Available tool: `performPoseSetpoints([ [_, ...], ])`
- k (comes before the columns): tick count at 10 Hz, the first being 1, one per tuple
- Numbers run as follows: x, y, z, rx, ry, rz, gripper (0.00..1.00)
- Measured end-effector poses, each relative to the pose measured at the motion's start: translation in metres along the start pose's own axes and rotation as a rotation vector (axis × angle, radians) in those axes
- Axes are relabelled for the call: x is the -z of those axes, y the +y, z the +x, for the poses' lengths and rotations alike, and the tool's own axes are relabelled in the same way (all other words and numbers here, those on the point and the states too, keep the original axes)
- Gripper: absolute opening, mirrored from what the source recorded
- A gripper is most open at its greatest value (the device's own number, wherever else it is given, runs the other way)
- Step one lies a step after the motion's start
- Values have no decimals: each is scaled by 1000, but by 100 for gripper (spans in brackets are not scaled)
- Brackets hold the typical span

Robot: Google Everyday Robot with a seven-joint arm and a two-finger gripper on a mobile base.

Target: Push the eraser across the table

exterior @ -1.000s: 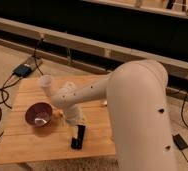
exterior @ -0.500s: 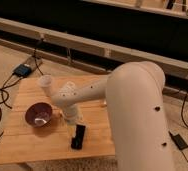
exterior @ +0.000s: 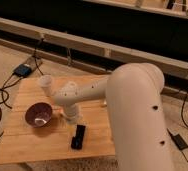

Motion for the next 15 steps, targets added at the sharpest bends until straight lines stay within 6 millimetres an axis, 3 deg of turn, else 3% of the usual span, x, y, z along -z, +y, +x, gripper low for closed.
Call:
performPoseSetpoints([
  [5, -3, 9, 9, -6, 14, -44, 65],
  [15, -11, 69, 31, -20, 50, -162, 65],
])
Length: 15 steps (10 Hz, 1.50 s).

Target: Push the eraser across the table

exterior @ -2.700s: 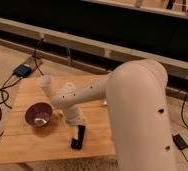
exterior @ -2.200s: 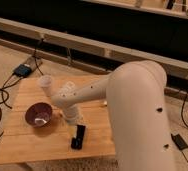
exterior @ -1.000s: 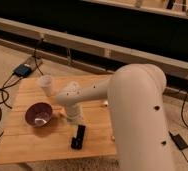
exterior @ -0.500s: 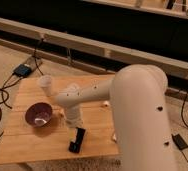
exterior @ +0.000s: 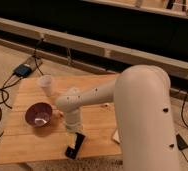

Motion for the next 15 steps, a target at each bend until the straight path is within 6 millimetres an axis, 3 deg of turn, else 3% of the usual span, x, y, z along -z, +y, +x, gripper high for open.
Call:
performPoseSetpoints([
  [11, -24, 120, 1, 111, 15, -46, 65],
  [13, -25, 138, 0, 129, 8, -48, 65],
  [15, -18, 136, -5, 128, -15, -1, 65],
])
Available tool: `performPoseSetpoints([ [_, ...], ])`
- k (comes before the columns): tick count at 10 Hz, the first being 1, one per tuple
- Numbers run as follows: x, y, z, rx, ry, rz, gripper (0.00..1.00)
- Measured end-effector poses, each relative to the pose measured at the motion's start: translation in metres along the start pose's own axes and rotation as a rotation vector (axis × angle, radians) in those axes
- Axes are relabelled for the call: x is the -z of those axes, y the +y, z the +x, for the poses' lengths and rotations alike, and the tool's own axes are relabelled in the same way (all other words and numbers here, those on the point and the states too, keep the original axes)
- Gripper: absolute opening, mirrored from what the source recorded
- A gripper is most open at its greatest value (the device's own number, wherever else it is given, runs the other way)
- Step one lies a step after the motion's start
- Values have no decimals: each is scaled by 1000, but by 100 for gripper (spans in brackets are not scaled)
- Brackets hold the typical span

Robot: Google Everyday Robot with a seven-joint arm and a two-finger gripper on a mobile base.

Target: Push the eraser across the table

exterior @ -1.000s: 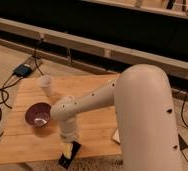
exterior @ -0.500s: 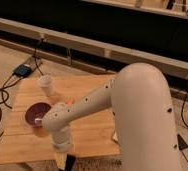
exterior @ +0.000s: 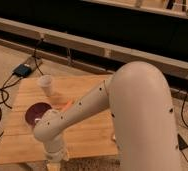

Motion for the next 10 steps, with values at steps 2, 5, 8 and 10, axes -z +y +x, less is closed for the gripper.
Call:
performPoseSetpoints([
  [2, 34, -37, -14, -33, -68, 153, 65],
  [5, 77, -75, -23, -62, -134, 324, 65],
  [8, 83, -79, -25, -65, -144, 346, 65],
  [10, 84, -79, -25, -64, -144, 347, 65],
])
